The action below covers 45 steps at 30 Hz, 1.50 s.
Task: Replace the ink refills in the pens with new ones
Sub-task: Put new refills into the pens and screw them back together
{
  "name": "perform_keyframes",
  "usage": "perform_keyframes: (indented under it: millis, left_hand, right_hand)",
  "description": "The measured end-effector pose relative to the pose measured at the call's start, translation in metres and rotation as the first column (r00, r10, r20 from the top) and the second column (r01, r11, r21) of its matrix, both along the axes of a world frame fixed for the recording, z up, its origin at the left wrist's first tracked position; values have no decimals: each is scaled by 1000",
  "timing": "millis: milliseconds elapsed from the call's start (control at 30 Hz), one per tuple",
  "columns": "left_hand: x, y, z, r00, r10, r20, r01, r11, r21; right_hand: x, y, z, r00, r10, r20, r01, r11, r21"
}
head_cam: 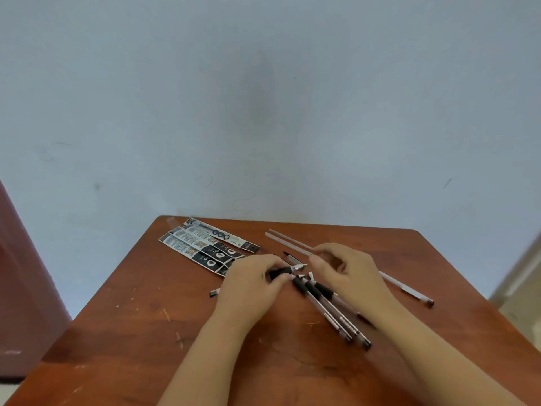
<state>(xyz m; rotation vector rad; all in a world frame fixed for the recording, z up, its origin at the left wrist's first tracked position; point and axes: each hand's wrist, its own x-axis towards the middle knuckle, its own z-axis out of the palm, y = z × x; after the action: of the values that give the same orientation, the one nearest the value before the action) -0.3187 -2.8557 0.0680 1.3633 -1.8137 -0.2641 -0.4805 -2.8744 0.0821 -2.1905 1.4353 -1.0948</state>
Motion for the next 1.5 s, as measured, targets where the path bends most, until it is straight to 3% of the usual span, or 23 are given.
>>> perform_keyframes:
  millis: [133,300,500,633,933,1067,1200,1500]
  left_hand:
    - [-15,2,-4,968,-121,219,147,984,-104]
    - [-17,-1,-14,956,-160,247,203,966,-159]
    - [-21,3,-11,962,-268,47,272,951,-147]
    - [-20,4,-9,957,-289,-20,286,952,-108]
    - [-20,3,-11,960,-200,195,237,953,-189]
    - [-19,3,-11,964,-171,205,214,953,-213]
    - [-19,5,-10,974,-147,174,182,961,-208]
    - [-20,7,-8,971,-154,181,185,969,-166]
  right_hand:
    - [-12,8,-9,995,83,48,-87,991,102]
    - [-15,9,-15,972,175,-157,-159,981,108]
    - [-23,9,-12,969,239,-65,-230,965,126]
    - [-23,10,-10,955,293,-53,-290,955,55]
    - [-24,9,-10,964,266,23,-267,957,110]
    - [-24,10,-10,971,238,27,-239,963,123]
    - [-25,12,-8,951,251,183,-277,952,132]
    - [-26,13,-3,955,245,166,-269,952,147]
